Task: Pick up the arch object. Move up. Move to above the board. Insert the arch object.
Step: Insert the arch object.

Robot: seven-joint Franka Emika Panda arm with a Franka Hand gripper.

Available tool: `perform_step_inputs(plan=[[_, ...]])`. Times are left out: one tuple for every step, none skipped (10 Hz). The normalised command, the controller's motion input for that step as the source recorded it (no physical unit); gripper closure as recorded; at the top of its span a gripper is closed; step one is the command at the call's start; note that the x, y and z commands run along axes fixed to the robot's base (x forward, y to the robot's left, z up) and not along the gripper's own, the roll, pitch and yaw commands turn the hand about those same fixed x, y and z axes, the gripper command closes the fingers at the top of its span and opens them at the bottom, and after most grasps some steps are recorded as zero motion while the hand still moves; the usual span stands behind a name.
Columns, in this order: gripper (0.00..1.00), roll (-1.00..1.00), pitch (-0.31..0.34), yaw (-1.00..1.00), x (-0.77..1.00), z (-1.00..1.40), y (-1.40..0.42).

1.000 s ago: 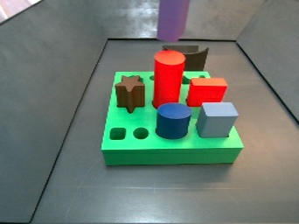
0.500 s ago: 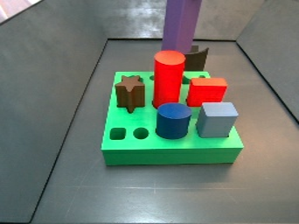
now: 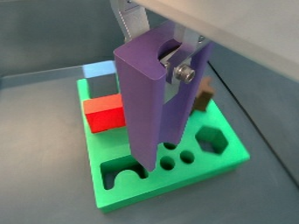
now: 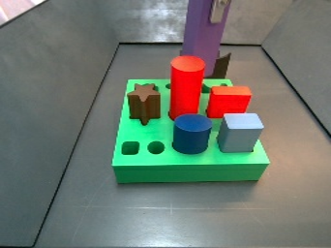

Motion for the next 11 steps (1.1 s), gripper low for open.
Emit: perform_step_inputs(plan=[[1.0,-0.03,0.0,-0.71,0.46,-0.18,0.08],[1.0,0.0,0.0,-0.55,0.65,-0.22,0.07],[1.0,-0.01,0.0,-0.53,0.67,-0.21,0.06],[1.0,0.0,0.0,-0.55,0.65,-0.22,0.07],[1.0,0.0,0.0,-0.67,0.52,-0.23,0.1],[1.0,-0.05,0.0,-0.83,0.33,-0.13,0.12],[1.0,-0.07,0.0,-0.87,0.26,-0.04,0.06],[1.0,0.0,0.019,-0.63,0.26,0.0,0.0],[1.0,0.0,-0.003,0.03,0.0,-0.02,-0.09],[1.0,0.0,-0.063,0.21,-0.2,-0.11,-0.01],[1.0,0.0,-0.127,0.29,-0.42,-0.09,0.0]])
